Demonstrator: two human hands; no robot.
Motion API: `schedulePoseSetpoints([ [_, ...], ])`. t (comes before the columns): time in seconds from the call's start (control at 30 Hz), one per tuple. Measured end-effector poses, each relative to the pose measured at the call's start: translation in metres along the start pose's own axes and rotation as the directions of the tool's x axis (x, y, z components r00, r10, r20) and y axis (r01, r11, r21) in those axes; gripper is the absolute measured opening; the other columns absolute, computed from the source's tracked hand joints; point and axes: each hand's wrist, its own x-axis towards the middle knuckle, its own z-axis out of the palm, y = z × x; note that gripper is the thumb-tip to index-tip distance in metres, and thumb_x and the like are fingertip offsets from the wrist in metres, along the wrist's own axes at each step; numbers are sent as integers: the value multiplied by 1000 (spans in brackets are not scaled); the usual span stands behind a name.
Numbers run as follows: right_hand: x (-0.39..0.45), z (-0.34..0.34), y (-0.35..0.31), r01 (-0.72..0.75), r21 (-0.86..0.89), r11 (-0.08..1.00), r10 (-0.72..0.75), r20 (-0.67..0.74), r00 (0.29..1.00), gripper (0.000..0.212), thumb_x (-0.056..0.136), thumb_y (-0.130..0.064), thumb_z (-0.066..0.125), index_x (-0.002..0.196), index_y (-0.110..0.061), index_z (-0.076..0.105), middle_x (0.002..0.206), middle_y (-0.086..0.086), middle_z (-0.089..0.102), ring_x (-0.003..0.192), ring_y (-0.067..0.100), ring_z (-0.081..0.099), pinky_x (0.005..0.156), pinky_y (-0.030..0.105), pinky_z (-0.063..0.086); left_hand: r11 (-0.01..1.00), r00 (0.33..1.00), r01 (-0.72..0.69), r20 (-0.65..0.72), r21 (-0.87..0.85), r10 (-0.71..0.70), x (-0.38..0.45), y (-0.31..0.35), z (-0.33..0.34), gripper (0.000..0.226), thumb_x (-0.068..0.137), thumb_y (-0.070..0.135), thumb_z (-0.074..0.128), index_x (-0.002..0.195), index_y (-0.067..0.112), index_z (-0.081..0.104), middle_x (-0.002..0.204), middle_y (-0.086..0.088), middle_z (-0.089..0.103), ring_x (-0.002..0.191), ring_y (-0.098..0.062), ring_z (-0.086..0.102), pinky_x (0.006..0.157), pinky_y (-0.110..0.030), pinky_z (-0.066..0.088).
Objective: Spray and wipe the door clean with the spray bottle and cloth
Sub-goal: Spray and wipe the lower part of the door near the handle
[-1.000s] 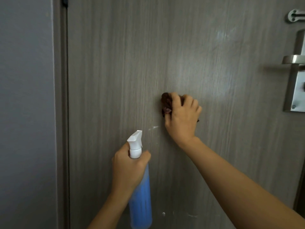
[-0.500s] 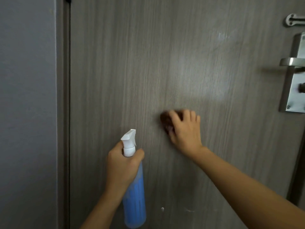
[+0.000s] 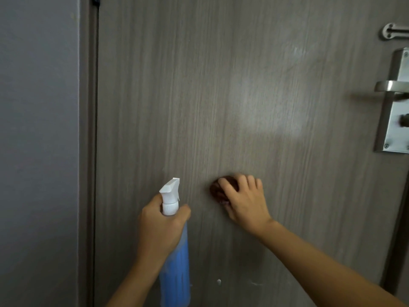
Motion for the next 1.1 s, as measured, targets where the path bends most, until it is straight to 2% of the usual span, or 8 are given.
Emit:
schedulePoseSetpoints([
  [0.17,72,-17,5,-355,115,928,369,-130,920,53,80,-27,72,128,-18,55,106,19,54,92,37,48,75,45,39,1000,999,-28,-23,5,28,2,1,-4,26,69,23,74,64,11,52,50,8,53,44,-3,50,43,-16,40],
  [0.27,105,-17,-12,-448,121,886,461,-121,879,52,82,-30,71,129,-19,55,107,17,53,93,36,48,76,46,39,1000,999,-15,-29,0,15,4,3,-5,25,69,21,74,66,7,53,50,7,53,45,-4,51,43,-17,41],
  [0.33,103,-12,-22,-395,81,915,403,-115,908,56,79,-34,72,131,-22,53,111,17,53,95,35,46,77,45,39,1000,1000,-13,-22,-1,13,5,3,-6,25,72,17,76,67,6,54,52,5,55,46,-4,52,43,-18,42],
  [0.43,62,4,-28,-41,0,999,41,-78,996,65,75,-41,75,133,-24,51,120,15,50,99,35,45,80,45,38,1000,1000,-11,-29,-9,10,4,4,-7,24,68,25,72,67,9,55,51,6,55,45,-3,51,42,-17,41],
  [0.57,0,12,-11,297,-93,950,-289,97,953,71,70,-51,77,131,-26,50,119,14,58,100,33,50,81,43,39,1000,1000,-6,-22,-5,5,6,1,-12,24,68,28,71,68,9,56,52,3,56,45,-3,50,43,-19,42],
  [0.7,23,-2,13,141,-71,987,-141,12,990,63,72,-47,80,121,-20,53,97,14,52,85,31,47,72,40,34,1000,999,-24,-27,-17,23,10,1,-17,26,69,27,71,69,7,54,52,4,54,46,-3,50,43,-19,42],
  [0.9,114,-18,15,-209,70,975,219,-178,959,43,87,-44,67,105,-6,59,95,16,52,83,33,48,70,44,40,999,999,-33,-41,-18,32,14,6,-15,25,69,26,71,69,7,54,52,6,54,46,-4,51,44,-19,44],
  [1.1,92,-4,-1,-146,34,989,150,-190,970,46,86,-45,62,113,-8,57,96,14,55,82,32,48,70,43,37,1000,999,-26,-40,0,25,13,4,-15,25,68,26,70,70,7,54,50,7,52,45,-3,48,43,-18,42],
])
